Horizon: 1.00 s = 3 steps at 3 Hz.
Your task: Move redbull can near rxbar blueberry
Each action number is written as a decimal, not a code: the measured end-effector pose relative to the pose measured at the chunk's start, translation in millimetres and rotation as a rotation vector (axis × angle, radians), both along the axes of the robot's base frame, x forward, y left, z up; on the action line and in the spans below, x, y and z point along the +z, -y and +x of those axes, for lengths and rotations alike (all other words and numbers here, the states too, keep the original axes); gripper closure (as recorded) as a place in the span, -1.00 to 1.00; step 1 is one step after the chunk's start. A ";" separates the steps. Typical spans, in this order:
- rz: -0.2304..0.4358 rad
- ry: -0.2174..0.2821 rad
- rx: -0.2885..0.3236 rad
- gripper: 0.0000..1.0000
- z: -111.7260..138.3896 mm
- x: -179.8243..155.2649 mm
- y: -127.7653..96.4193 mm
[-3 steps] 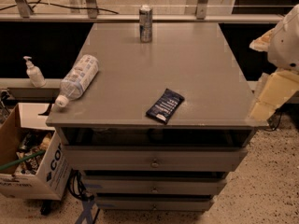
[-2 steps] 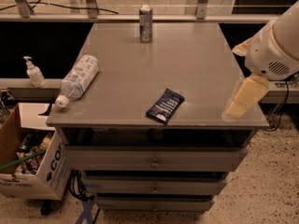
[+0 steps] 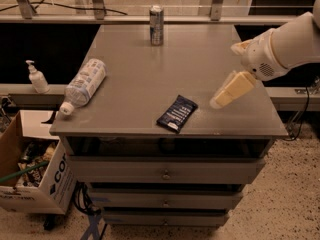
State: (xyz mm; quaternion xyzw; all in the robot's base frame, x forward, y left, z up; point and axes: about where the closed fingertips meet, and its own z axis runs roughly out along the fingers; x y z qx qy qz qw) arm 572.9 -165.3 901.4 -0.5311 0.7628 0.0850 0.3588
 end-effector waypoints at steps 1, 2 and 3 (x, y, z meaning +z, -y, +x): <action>0.159 0.053 -0.017 -1.00 47.3 2.9 -7.6; 0.342 0.088 -0.020 -1.00 93.0 9.4 -18.8; 0.342 0.088 -0.020 -1.00 93.0 9.3 -18.9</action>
Offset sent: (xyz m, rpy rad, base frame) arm 0.1358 0.0242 0.0222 0.5194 -0.1354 -0.0253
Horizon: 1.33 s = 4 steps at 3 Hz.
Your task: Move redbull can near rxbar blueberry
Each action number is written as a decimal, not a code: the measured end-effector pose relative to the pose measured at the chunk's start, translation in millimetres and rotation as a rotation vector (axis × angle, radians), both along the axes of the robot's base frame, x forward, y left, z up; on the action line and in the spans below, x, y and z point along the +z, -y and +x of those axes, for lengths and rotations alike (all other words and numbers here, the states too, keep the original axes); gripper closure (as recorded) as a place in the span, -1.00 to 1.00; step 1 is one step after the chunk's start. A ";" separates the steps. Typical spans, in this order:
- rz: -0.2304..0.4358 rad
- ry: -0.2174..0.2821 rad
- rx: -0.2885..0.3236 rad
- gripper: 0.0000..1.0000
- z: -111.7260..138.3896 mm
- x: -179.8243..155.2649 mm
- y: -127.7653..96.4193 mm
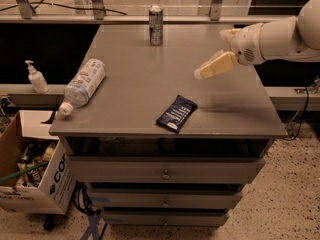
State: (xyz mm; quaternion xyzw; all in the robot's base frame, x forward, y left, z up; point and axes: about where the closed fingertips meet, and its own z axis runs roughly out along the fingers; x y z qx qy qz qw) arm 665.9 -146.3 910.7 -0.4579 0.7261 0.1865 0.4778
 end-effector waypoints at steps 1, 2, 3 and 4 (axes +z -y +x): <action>0.027 0.011 -0.008 -1.00 2.4 -1.1 -2.1; 0.078 0.056 -0.023 -1.00 27.7 -8.5 -22.0; 0.126 0.113 -0.044 -1.00 71.3 -16.9 -44.2; 0.166 0.142 -0.075 -1.00 110.6 -31.2 -57.1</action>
Offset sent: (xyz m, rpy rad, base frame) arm 0.0708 0.0366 -0.0110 0.1522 -0.1471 -0.0903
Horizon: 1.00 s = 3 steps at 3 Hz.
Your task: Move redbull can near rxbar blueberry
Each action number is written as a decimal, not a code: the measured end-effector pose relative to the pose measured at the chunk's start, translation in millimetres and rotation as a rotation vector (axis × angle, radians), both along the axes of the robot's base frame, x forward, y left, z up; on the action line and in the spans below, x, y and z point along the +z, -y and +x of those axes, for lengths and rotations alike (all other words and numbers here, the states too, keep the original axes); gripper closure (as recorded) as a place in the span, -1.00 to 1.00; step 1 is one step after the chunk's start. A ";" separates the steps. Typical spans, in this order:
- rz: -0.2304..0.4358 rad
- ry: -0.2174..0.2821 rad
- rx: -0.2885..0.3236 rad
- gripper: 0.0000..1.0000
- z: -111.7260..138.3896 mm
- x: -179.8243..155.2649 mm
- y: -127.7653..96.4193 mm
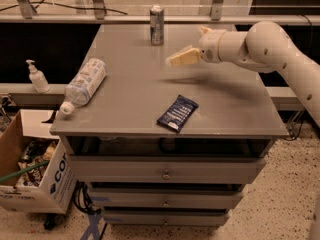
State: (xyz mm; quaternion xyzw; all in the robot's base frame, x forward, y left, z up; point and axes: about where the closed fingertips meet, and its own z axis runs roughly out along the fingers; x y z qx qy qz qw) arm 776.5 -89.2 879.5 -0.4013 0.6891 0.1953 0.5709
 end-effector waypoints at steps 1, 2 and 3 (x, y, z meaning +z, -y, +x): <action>0.048 0.015 -0.052 -1.00 37.5 -10.5 -5.6; 0.075 0.023 -0.082 -1.00 58.5 -15.9 -8.4; 0.096 0.024 -0.107 -1.00 82.0 -12.4 -16.1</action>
Offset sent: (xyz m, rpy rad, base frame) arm 0.1408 0.0273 0.0173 0.1347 0.0186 -0.1919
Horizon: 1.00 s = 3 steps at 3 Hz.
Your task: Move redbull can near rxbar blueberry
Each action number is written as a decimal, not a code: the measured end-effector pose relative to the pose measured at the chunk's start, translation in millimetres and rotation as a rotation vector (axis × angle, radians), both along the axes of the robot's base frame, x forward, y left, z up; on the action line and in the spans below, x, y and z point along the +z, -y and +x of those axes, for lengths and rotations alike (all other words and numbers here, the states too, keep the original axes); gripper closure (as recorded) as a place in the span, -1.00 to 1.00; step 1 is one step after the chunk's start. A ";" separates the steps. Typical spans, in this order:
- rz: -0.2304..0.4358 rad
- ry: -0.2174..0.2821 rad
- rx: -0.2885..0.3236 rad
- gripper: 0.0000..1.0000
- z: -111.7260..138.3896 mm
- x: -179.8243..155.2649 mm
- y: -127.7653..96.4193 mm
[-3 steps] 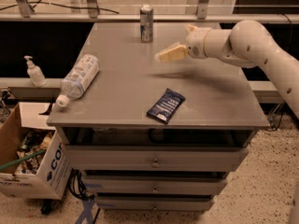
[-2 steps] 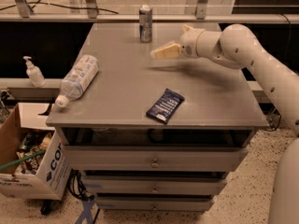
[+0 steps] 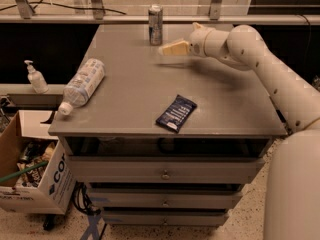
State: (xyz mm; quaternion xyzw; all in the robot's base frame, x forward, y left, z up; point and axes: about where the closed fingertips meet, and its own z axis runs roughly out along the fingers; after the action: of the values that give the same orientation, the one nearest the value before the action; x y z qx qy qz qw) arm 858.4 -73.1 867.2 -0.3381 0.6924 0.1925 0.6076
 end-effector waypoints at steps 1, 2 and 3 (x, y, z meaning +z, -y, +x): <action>0.046 -0.047 -0.036 -1.00 42.7 16.0 -23.9; 0.096 -0.057 -0.017 -1.00 59.0 33.0 -48.4; 0.129 -0.073 0.016 -1.00 67.8 37.2 -76.3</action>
Offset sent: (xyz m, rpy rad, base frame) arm 0.0874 0.0921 0.0512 0.1644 0.0930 0.0338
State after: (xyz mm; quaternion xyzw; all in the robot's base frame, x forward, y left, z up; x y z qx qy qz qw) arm 926.2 3.2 904.4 -0.2965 0.6974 0.2536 0.6011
